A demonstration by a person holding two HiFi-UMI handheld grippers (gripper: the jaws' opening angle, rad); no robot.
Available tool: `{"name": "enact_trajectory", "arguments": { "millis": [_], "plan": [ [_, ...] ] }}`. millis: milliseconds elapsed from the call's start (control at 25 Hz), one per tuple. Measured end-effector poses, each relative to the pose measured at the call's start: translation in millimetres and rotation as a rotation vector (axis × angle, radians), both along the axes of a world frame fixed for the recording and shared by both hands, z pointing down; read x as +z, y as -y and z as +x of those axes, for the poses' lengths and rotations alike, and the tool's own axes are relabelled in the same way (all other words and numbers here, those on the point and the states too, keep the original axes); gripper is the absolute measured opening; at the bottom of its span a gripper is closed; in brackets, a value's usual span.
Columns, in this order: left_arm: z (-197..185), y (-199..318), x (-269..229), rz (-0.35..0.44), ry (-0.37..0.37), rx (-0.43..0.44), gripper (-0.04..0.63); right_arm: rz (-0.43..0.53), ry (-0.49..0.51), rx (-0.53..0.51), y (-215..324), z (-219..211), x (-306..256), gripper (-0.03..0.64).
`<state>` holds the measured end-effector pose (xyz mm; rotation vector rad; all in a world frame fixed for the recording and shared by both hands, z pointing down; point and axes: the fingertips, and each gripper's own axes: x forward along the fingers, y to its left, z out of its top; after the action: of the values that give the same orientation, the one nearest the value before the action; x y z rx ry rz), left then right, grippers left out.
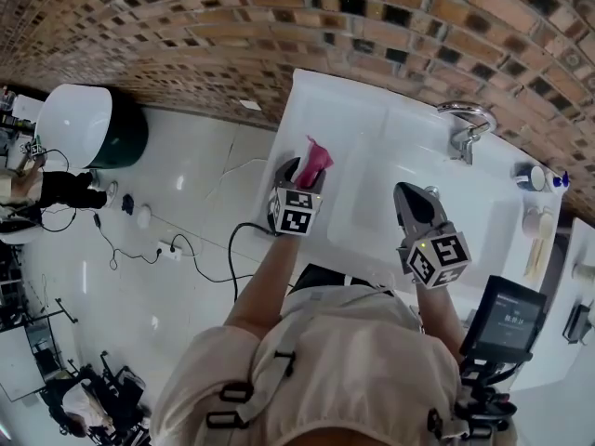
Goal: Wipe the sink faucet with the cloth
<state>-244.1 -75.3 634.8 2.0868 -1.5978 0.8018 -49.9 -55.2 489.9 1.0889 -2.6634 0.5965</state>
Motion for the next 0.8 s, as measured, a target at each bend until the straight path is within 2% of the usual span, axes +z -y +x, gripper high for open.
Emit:
{"name": "enact_trajectory", "arguments": {
  "millis": [200,360,400,520,560,640,800],
  "plan": [
    [23.4,16.7,-98.6,0.226,-0.048,0.023,0.225,0.071,0.013,-0.006,0.2,1.8,-28.6,-0.007],
    [59.9,25.6,-177.0,0.402,-0.091,0.091,0.217,0.144,0.017,0.010,5.1,14.1,-54.7,-0.007],
    [71.7,25.0,-196.6,0.450,-0.109,0.120,0.184,0.160,0.016,0.016,6.0,18.3,-61.1,-0.008],
    [108.1,18.1,-247.9,0.586,-0.167,0.222,0.026,0.207,0.012,0.035,7.5,31.5,-78.8,-0.007],
    [118.8,15.4,-258.9,0.616,-0.182,0.254,0.003,0.220,0.008,0.041,7.5,36.0,-83.3,-0.008],
    [136.6,11.7,-270.8,0.646,-0.210,0.301,0.003,0.241,0.002,0.053,7.5,44.8,-90.0,-0.008],
    [162.4,5.3,-281.4,0.655,-0.305,0.366,0.003,0.269,-0.009,0.071,6.8,60.0,-99.0,-0.008]
  ]
}}
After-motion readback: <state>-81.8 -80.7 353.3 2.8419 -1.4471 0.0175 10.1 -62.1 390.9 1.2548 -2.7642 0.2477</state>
